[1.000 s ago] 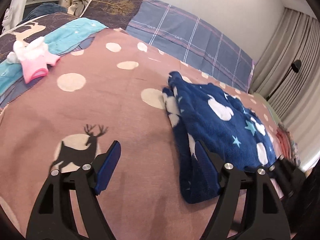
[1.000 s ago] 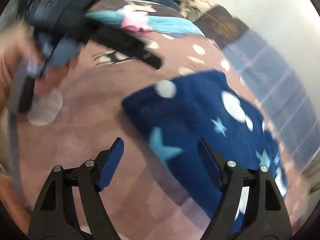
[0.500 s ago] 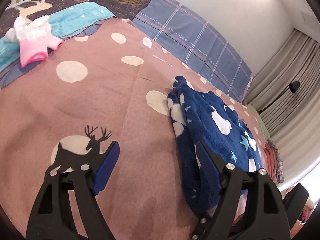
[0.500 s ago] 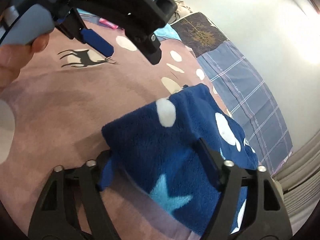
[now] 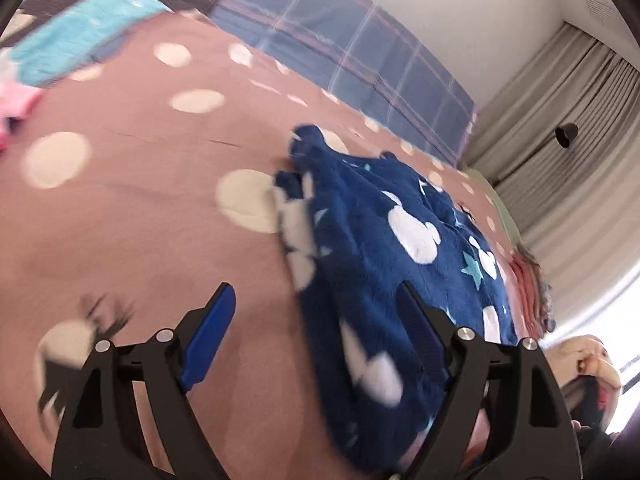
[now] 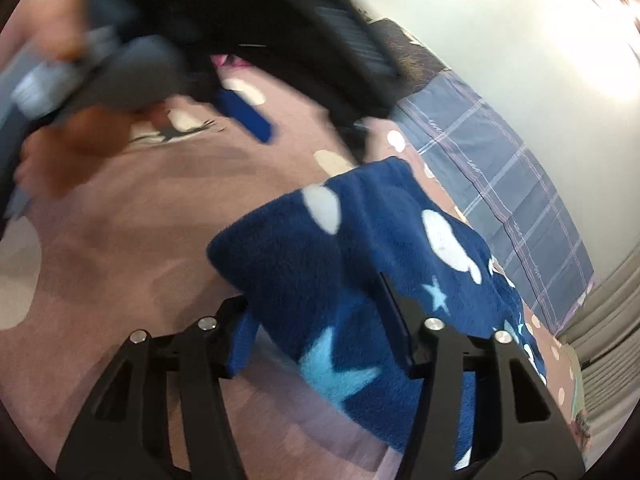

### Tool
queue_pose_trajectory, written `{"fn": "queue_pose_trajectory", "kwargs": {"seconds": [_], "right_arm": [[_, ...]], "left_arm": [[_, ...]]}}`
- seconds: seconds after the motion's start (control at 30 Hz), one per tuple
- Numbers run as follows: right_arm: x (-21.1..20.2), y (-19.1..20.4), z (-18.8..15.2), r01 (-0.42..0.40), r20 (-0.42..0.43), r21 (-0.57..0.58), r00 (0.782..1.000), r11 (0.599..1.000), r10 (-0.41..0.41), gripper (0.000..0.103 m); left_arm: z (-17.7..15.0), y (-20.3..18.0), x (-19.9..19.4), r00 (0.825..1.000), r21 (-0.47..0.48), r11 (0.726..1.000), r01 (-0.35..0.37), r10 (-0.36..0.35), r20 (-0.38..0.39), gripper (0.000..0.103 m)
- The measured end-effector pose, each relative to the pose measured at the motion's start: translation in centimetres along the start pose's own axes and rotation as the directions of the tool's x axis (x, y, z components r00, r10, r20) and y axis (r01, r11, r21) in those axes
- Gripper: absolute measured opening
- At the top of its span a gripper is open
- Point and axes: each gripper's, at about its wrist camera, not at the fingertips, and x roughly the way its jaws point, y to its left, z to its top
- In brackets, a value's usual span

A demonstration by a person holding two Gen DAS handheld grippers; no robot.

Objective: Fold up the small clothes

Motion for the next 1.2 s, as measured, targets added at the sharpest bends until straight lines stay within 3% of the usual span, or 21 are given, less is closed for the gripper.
{"fn": "queue_pose_trajectory", "kwargs": {"seconds": [0.17, 0.27, 0.33, 0.37, 0.4, 0.43, 0.5, 0.6, 0.77, 0.97, 1.2], "right_arm": [[0.0, 1.2, -0.2, 0.018, 0.011, -0.054, 1.0, 0.998, -0.018, 0.062], [0.6, 1.4, 0.2, 0.078, 0.008, -0.062, 0.997, 0.995, -0.077, 0.06], [1.2, 1.7, 0.6, 0.139, 0.032, -0.085, 0.99, 0.987, -0.137, 0.057], [1.5, 1.8, 0.7, 0.157, 0.048, -0.099, 0.987, 0.983, -0.153, 0.038], [1.9, 2.0, 0.6, 0.173, 0.057, -0.114, 0.984, 0.978, -0.167, 0.029], [1.7, 2.0, 0.6, 0.183, 0.07, -0.106, 0.982, 0.977, -0.176, 0.024], [0.3, 0.9, 0.5, 0.176, 0.112, -0.041, 0.979, 0.984, -0.17, 0.019], [-1.6, -3.0, 0.4, 0.066, 0.133, 0.145, 0.987, 0.987, -0.085, 0.018], [-5.3, -9.0, -0.8, -0.04, 0.205, 0.384, 0.978, 0.923, -0.043, 0.018], [-8.7, -17.5, -5.2, -0.125, 0.264, 0.616, 0.963, 0.778, -0.055, 0.017], [-9.4, -27.5, -16.6, -0.272, 0.3, 0.868, 0.954, 0.415, -0.002, 0.017]], "left_arm": [[2.8, -0.3, 5.1, 0.989, -0.035, 0.997, 0.07, -0.074, -0.125, 0.082], [3.7, -0.7, 7.3, 0.986, -0.028, 0.996, 0.086, -0.089, -0.139, 0.072], [4.2, -0.6, 8.3, 0.984, -0.058, 0.992, 0.108, -0.115, -0.135, 0.057], [4.5, -0.5, 8.5, 0.984, -0.083, 0.989, 0.121, -0.131, -0.124, 0.042], [4.8, -0.3, 8.4, 0.985, -0.106, 0.986, 0.127, -0.138, -0.104, 0.03], [4.8, -0.2, 8.1, 0.984, -0.14, 0.978, 0.153, -0.164, -0.074, 0.028], [4.7, -0.7, 7.1, 0.982, -0.139, 0.974, 0.18, -0.187, -0.037, 0.026], [5.4, -3.7, 5.2, 0.983, -0.07, 0.981, 0.182, -0.183, -0.004, 0.025], [6.9, -10.8, 3.6, 0.979, 0.066, 0.977, 0.204, -0.205, 0.005, 0.025], [8.1, -21.9, 5.7, 0.979, 0.241, 0.949, 0.202, -0.197, -0.043, 0.026], [5.4, -32.6, 13.7, 0.981, 0.397, 0.903, 0.164, -0.108, -0.159, 0.033]]}}
